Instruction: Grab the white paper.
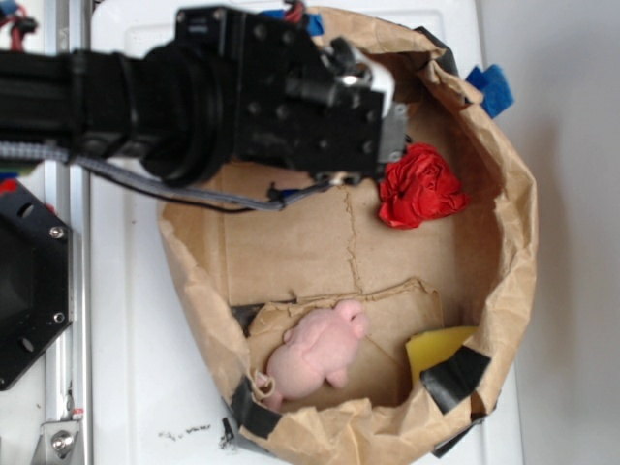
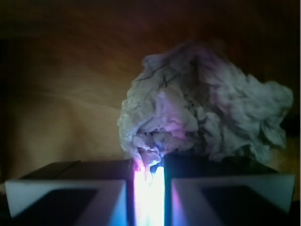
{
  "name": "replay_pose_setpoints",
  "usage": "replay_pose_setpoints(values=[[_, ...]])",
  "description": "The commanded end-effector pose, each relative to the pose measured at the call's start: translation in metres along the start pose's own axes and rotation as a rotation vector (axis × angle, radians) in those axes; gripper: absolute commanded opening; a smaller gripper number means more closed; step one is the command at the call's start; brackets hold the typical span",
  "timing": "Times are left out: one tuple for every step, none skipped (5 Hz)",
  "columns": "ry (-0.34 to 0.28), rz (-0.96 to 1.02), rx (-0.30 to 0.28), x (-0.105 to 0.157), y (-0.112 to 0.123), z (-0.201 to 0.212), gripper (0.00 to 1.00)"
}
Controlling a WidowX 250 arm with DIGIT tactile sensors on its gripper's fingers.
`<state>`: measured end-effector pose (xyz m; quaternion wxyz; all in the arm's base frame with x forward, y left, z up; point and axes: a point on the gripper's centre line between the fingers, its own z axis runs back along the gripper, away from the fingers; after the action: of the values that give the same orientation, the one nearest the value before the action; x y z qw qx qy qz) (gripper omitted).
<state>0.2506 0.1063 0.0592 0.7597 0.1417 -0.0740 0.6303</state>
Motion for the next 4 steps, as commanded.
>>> replay_pose_setpoints(values=[[0.071, -0.434, -0.244, 0.012, 0.006, 0.120, 0.00], [0.091, -0.650, -0.297, 0.006, 0.021, 0.145, 0.00], [0.153, -0.813, -0.325, 0.000, 0.034, 0.157, 0.00], [0.177, -0.887, -0.339, -0.010, 0.041, 0.165, 0.00]])
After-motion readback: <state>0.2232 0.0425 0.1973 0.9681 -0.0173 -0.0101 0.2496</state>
